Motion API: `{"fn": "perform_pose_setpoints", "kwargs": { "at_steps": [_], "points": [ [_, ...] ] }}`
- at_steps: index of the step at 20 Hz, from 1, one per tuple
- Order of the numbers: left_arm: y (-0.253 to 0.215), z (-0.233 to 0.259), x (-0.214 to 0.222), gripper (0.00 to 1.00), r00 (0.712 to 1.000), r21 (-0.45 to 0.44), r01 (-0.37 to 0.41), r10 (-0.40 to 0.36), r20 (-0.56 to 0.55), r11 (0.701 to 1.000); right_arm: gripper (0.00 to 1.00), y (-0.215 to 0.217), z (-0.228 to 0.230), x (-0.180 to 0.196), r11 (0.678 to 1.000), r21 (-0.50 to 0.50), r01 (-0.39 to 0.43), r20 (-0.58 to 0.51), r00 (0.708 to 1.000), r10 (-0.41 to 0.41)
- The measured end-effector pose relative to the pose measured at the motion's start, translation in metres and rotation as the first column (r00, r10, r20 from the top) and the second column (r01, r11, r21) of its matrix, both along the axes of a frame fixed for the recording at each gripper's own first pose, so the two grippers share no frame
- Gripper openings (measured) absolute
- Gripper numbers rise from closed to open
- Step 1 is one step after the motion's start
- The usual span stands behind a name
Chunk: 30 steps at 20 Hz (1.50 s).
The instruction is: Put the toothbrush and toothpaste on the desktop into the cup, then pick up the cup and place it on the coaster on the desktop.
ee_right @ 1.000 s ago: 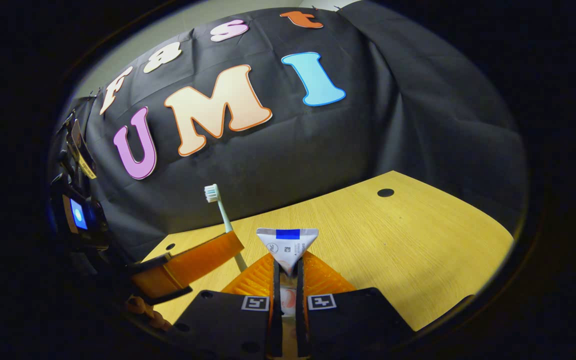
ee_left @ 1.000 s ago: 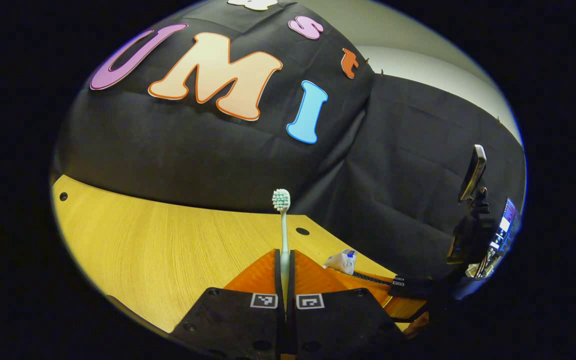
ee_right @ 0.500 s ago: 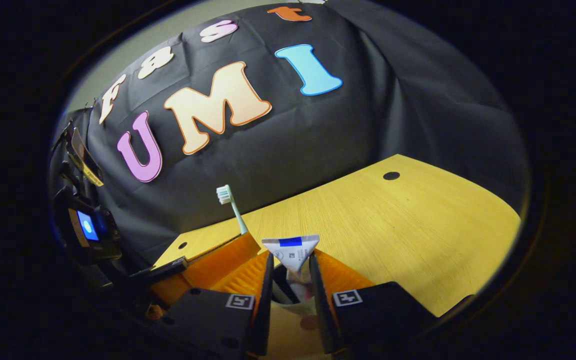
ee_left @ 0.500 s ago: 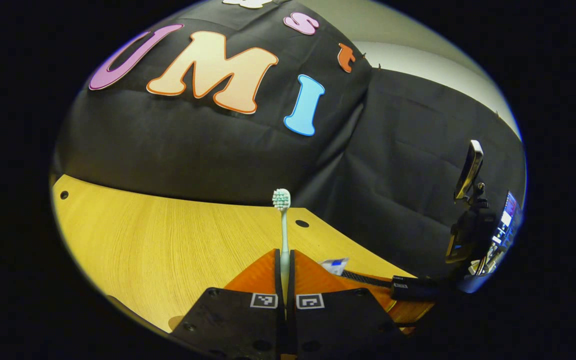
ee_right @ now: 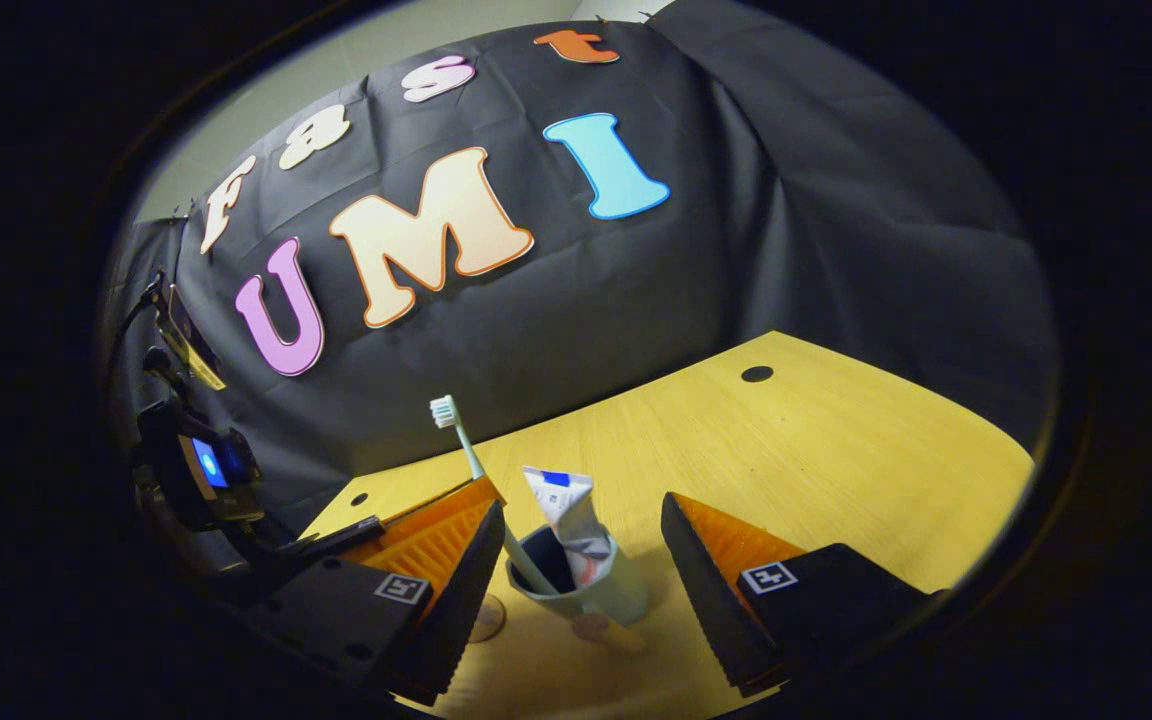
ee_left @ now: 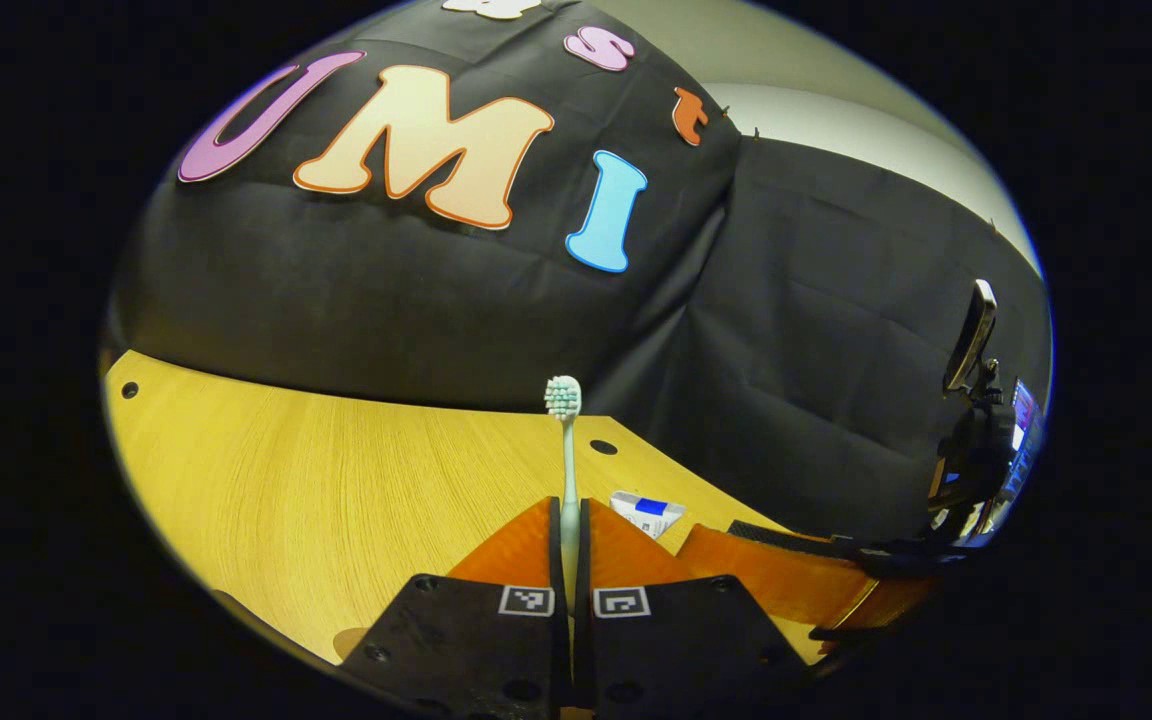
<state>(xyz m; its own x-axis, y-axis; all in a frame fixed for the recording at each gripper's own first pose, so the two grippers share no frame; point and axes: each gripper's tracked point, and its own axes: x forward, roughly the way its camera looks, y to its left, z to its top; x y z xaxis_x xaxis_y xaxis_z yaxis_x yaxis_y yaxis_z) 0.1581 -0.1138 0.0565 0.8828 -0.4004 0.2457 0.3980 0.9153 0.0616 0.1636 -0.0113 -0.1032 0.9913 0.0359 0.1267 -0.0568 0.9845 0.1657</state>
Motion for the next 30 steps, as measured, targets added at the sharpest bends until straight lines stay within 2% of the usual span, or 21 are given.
{"fn": "perform_pose_setpoints", "kwargs": {
  "at_steps": [1,2,3,7,10,13,15,16,18,24,27,30],
  "points": [
    [0.000,-0.001,0.000,0.01,1.000,0.003,-0.005,0.005,-0.003,1.000,0.97,-0.004,-0.001,-0.002,1.000,-0.001,0.010,-0.002,1.000,-0.010],
    [0.000,-0.005,-0.001,0.03,1.000,0.004,-0.002,0.002,-0.011,1.000,0.91,-0.007,-0.001,-0.004,1.000,0.000,0.015,-0.003,1.000,-0.015],
    [-0.001,-0.008,-0.002,0.04,1.000,0.001,0.006,-0.006,-0.022,1.000,0.97,-0.011,0.000,-0.005,1.000,0.001,0.022,-0.002,1.000,-0.022],
    [-0.002,-0.020,-0.010,0.09,0.999,-0.004,0.012,-0.012,-0.046,1.000,0.97,-0.021,0.003,-0.014,0.999,0.000,0.045,0.009,0.999,-0.045],
    [0.002,-0.026,-0.015,0.32,0.999,0.013,-0.002,0.003,-0.054,1.000,0.97,-0.026,0.002,-0.020,0.998,-0.013,0.059,0.009,0.998,-0.058],
    [0.010,-0.035,-0.023,0.72,0.997,0.024,-0.026,0.027,-0.069,0.999,0.97,-0.027,0.001,-0.026,0.998,-0.022,0.060,-0.001,0.998,-0.061],
    [0.017,-0.032,-0.032,0.81,0.997,0.016,-0.050,0.051,-0.055,0.999,0.97,-0.024,-0.002,-0.028,0.997,-0.050,0.057,-0.019,0.998,-0.058],
    [0.023,-0.033,-0.035,0.89,0.996,0.014,-0.072,0.073,-0.053,0.997,0.97,-0.021,-0.003,-0.029,0.996,-0.069,0.052,-0.028,0.998,-0.054],
    [0.037,-0.037,-0.041,0.94,0.991,0.013,-0.119,0.120,-0.058,0.993,0.97,-0.013,-0.002,-0.031,0.995,-0.099,0.023,-0.047,0.999,-0.027],
    [0.074,-0.045,-0.060,0.94,0.976,-0.066,-0.201,0.194,-0.104,0.977,0.97,0.009,-0.016,-0.024,0.986,-0.159,-0.054,-0.141,0.990,0.031],
    [0.097,-0.051,-0.072,0.94,0.964,-0.097,-0.249,0.237,-0.120,0.964,0.97,0.010,-0.028,-0.021,0.981,-0.177,-0.074,-0.218,0.975,0.034],
    [0.123,-0.058,-0.077,0.94,0.946,-0.113,-0.312,0.297,-0.132,0.944,0.97,0.013,-0.044,-0.015,0.975,-0.189,-0.115,-0.313,0.948,0.052]
  ]
}}
